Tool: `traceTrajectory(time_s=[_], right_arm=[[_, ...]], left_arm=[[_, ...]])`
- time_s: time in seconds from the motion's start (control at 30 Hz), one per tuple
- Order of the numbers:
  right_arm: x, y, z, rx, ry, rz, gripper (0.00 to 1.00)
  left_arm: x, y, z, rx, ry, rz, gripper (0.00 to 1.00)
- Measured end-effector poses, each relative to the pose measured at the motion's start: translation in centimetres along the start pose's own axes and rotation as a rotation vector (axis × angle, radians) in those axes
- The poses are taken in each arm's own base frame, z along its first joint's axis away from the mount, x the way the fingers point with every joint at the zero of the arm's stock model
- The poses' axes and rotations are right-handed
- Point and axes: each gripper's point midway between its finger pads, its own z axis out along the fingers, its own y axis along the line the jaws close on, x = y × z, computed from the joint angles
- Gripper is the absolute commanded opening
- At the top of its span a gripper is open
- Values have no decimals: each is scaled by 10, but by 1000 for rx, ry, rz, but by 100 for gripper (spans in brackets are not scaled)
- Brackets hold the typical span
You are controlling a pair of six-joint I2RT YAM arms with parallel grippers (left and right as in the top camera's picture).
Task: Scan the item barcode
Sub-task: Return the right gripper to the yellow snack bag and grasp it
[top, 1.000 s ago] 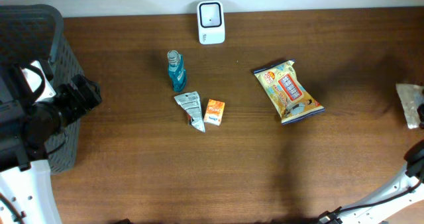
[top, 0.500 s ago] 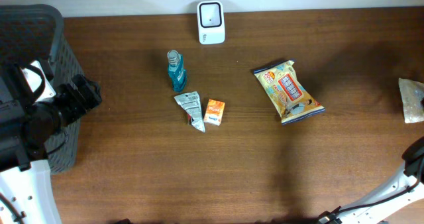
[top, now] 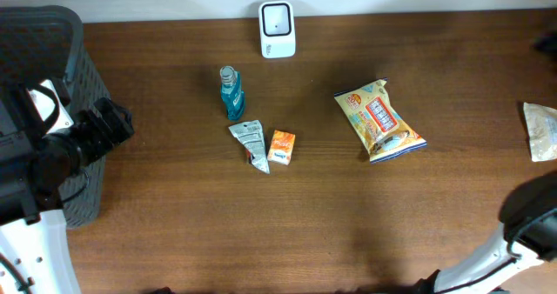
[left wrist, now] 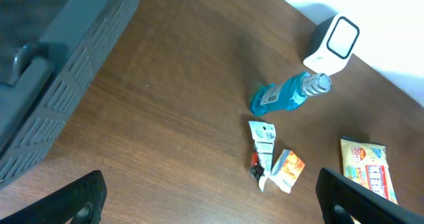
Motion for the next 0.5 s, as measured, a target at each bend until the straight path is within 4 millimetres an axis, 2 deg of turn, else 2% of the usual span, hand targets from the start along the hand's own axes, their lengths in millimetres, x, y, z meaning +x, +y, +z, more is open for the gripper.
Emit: traceTrajectory(time_s=[0.03,0.13,0.23,0.3,0.4,0.5], right_arm=[[17,26,8,-40,51,-82,96],[60,81,23,-103,160,-261,100],[103,118,43,-118,246,-404,99],[140,133,65,-95,324,-510,99],[200,139,99,-57,462,-657,99],[239,139,120,-7,543,-762,99]], left_arm=[[0,0,0,0,0,0,99],[0,0,0,0,0,0,99],[0,0,0,0,0,0,99],[0,0,0,0,0,0,99],[0,0,0,0,0,0,99],[0,0,0,0,0,0,99]])
